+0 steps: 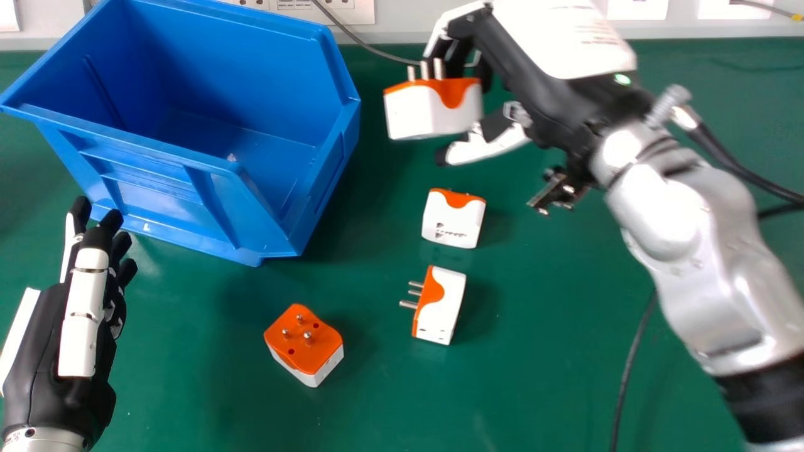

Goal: Pick all objects and put in blue box

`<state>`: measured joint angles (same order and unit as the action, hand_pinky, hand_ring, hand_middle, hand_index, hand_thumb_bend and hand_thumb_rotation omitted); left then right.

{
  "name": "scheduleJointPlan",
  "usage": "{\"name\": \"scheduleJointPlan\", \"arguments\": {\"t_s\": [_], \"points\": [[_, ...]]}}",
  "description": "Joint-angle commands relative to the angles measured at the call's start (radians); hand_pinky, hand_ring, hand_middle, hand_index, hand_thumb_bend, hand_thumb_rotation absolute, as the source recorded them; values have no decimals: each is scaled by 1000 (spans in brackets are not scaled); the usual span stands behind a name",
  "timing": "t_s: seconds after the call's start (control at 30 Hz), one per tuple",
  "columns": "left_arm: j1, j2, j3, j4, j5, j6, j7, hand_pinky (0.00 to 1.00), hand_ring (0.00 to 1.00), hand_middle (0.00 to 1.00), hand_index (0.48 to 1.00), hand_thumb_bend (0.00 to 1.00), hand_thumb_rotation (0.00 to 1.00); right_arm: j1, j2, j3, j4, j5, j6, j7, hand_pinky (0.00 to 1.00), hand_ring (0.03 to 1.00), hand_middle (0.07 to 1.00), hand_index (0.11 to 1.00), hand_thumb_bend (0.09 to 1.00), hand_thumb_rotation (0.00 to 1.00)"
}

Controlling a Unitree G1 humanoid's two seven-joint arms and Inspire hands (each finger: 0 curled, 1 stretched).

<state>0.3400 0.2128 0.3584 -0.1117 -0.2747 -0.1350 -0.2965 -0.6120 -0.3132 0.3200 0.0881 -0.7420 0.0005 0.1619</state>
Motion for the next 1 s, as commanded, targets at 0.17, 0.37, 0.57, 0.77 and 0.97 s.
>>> {"name": "scheduleJointPlan", "arguments": {"t_s": [0.17, 0.37, 0.57, 0.77, 0.97], "points": [[-7, 1, 2, -4, 0, -17, 7, 1000, 1000, 1000, 1000, 463, 1000, -182, 110, 51, 193, -5, -17, -76, 325, 428, 515, 522, 493, 0], [-8, 2, -3, -5, -2, -15, 11, 1000, 1000, 1000, 1000, 452, 1000, -310, 171, 104, 378, -19, -29, -102, 330, 430, 523, 506, 493, 0], [4, 0, -4, -20, -3, -10, 14, 1000, 1000, 1000, 1000, 445, 1000, -438, 238, 151, 587, -15, -54, -135, 334, 434, 531, 494, 493, 0], [9, 0, -10, -35, -3, -3, 16, 1000, 1000, 1000, 1000, 445, 1000, -529, 302, 181, 736, -13, -65, -181, 336, 441, 540, 486, 492, 0], [5, -3, -14, -32, 2, -7, 21, 1000, 1000, 1000, 1000, 443, 1000, -625, 393, 214, 903, -21, -64, -250, 339, 449, 530, 494, 493, 0]]}}
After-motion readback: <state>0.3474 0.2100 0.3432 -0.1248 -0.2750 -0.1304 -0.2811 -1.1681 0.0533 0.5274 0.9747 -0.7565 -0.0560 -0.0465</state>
